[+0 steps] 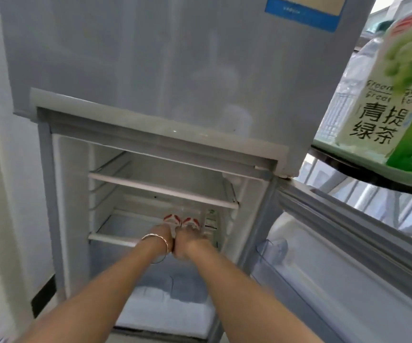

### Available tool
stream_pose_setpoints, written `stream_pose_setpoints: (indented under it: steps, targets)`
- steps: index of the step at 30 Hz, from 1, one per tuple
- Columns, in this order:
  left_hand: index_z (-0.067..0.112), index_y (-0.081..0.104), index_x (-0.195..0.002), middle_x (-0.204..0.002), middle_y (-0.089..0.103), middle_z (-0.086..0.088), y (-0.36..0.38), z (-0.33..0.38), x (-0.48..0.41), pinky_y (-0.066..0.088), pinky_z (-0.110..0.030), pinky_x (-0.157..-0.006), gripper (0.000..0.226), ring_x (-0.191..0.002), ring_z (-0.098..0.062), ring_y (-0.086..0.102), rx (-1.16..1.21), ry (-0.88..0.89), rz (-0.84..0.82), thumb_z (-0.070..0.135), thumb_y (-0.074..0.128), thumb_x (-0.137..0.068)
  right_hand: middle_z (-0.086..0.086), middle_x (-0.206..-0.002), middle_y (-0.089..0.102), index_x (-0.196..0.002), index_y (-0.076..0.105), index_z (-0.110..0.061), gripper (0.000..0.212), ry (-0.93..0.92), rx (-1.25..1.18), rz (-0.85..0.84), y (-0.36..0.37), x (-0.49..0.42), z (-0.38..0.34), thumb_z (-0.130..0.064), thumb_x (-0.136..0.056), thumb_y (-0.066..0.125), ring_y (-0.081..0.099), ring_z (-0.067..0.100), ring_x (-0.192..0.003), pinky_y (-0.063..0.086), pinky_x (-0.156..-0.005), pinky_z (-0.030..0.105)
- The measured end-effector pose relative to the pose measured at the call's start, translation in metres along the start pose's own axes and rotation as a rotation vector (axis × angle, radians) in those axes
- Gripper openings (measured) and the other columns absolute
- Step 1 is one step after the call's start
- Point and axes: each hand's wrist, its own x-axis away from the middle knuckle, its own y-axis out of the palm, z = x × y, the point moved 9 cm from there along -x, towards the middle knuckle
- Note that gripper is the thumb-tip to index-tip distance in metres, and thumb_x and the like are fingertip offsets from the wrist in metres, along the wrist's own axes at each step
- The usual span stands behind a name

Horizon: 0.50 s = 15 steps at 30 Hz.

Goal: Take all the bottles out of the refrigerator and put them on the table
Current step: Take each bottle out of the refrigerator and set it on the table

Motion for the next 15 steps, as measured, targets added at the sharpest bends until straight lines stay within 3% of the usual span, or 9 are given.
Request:
stream_pose_setpoints:
  steps: [6, 10, 15]
  targets:
    - [-0.005, 0.051, -0.125, -0.127, 0.060, -0.020, 0.043, -0.024, -0.050, 0.047, -0.033, -0.093, 0.045, -0.117, -0.034, 0.058, 0.252, -0.154, -0.030, 0.021, 0.057, -0.089, 0.014, -0.163, 0.006, -0.156, 0.008, -0.022, 0.075, 0.050, -0.089, 0.095, 0.009, -0.035, 0.019, -0.032, -0.095, 0.051, 0.006, 0.034, -0.151, 0.009, -0.121, 0.052]
    - [-0.007, 0.047, -0.126, -0.124, 0.060, -0.025, 0.061, -0.038, -0.061, 0.047, -0.039, -0.094, 0.050, -0.116, -0.037, 0.057, 0.427, -0.262, 0.004, 0.019, 0.062, -0.086, 0.017, -0.161, 0.011, -0.154, 0.018, -0.016, 0.074, 0.134, -0.139, 0.163, 0.011, -0.038, 0.027, -0.034, -0.093, 0.055, 0.014, 0.036, -0.148, 0.014, -0.119, 0.052]
    - [-0.010, 0.058, -0.111, -0.116, 0.063, -0.031, 0.030, -0.045, -0.042, 0.049, -0.038, -0.086, 0.039, -0.108, -0.041, 0.060, 0.439, -0.267, 0.176, 0.020, 0.059, -0.087, 0.017, -0.160, 0.014, -0.152, 0.019, -0.015, 0.072, 0.128, -0.214, 0.171, 0.012, -0.022, 0.033, -0.019, -0.090, 0.056, 0.021, 0.036, -0.145, 0.023, -0.116, 0.048]
